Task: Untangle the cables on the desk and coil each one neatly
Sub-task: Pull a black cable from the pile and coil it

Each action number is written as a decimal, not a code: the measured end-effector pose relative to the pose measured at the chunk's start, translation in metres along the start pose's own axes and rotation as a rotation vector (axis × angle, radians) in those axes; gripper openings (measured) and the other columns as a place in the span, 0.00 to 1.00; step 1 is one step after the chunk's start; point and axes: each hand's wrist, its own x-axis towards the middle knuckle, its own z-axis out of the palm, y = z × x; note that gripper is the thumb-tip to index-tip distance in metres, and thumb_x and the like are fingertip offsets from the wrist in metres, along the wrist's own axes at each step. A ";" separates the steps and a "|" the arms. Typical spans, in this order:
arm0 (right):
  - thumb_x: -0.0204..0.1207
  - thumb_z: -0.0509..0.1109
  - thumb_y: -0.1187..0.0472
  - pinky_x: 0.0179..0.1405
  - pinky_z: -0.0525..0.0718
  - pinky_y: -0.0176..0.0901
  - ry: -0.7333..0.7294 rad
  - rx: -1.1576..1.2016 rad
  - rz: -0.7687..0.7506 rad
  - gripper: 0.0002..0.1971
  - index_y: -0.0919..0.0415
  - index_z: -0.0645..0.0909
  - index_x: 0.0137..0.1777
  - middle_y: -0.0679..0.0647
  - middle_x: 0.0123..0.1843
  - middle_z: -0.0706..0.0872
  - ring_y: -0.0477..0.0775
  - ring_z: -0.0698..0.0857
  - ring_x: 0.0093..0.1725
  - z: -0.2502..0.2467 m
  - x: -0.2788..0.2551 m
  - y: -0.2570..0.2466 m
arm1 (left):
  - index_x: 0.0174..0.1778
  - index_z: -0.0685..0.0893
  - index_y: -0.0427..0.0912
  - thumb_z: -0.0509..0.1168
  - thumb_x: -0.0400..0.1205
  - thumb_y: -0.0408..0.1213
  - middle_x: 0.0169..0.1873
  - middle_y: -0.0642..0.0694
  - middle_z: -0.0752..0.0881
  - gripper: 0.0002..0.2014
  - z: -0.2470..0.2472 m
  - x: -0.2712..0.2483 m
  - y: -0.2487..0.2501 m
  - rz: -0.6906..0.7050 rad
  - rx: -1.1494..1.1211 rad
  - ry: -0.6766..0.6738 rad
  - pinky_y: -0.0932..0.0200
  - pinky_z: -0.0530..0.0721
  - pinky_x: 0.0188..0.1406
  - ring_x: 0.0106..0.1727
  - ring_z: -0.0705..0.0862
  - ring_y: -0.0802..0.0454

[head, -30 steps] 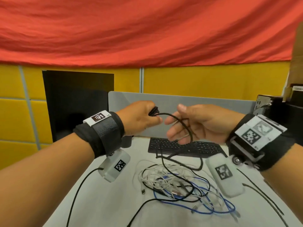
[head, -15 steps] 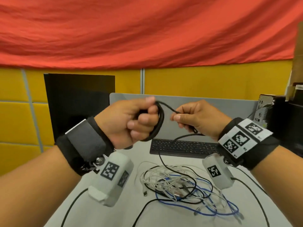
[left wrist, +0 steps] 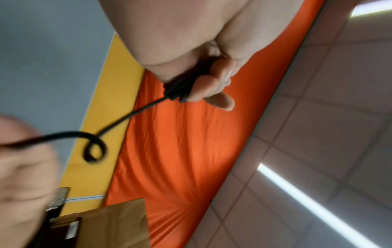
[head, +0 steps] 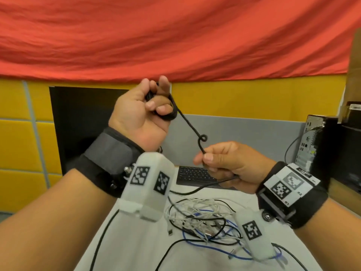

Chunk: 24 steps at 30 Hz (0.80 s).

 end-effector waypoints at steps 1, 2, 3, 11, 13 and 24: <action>0.73 0.73 0.56 0.16 0.63 0.27 -0.015 -0.031 0.008 0.11 0.62 0.89 0.51 0.52 0.28 0.75 0.42 0.65 0.20 0.000 -0.002 0.003 | 0.40 0.73 0.42 0.51 0.92 0.42 0.38 0.44 0.88 0.16 -0.001 0.003 0.005 0.027 -0.023 0.044 0.68 0.68 0.21 0.18 0.66 0.60; 0.74 0.73 0.56 0.17 0.63 0.28 -0.019 -0.071 0.011 0.11 0.61 0.89 0.51 0.52 0.28 0.74 0.43 0.64 0.19 0.001 -0.005 0.006 | 0.40 0.73 0.42 0.51 0.92 0.41 0.39 0.42 0.89 0.16 -0.002 0.006 0.009 0.049 -0.027 0.085 0.68 0.68 0.20 0.18 0.66 0.60; 0.75 0.72 0.55 0.18 0.62 0.29 -0.021 -0.111 0.015 0.11 0.61 0.90 0.51 0.53 0.27 0.74 0.44 0.63 0.19 0.003 -0.006 0.009 | 0.39 0.73 0.42 0.51 0.92 0.41 0.40 0.40 0.90 0.16 -0.004 0.008 0.010 0.066 -0.012 0.118 0.68 0.69 0.20 0.17 0.67 0.60; 0.80 0.70 0.58 0.19 0.68 0.33 -0.150 -0.425 0.010 0.08 0.58 0.91 0.51 0.51 0.25 0.74 0.45 0.67 0.21 0.033 -0.009 0.005 | 0.42 0.71 0.38 0.51 0.92 0.35 0.46 0.30 0.89 0.14 -0.014 0.016 -0.010 0.181 0.121 0.371 0.66 0.73 0.20 0.23 0.81 0.57; 0.80 0.70 0.58 0.19 0.67 0.33 -0.129 -0.424 -0.020 0.09 0.60 0.91 0.51 0.51 0.26 0.75 0.45 0.68 0.21 0.034 -0.010 0.003 | 0.43 0.72 0.39 0.52 0.92 0.36 0.49 0.31 0.90 0.12 -0.012 0.012 -0.020 0.241 0.419 0.315 0.64 0.77 0.24 0.23 0.80 0.57; 0.75 0.71 0.53 0.17 0.63 0.30 -0.055 -0.285 -0.142 0.12 0.60 0.90 0.44 0.54 0.23 0.73 0.44 0.65 0.17 0.012 -0.026 -0.006 | 0.52 0.69 0.45 0.50 0.91 0.49 0.45 0.43 0.87 0.11 -0.029 -0.008 -0.032 0.505 2.188 -0.333 0.42 0.82 0.40 0.41 0.84 0.42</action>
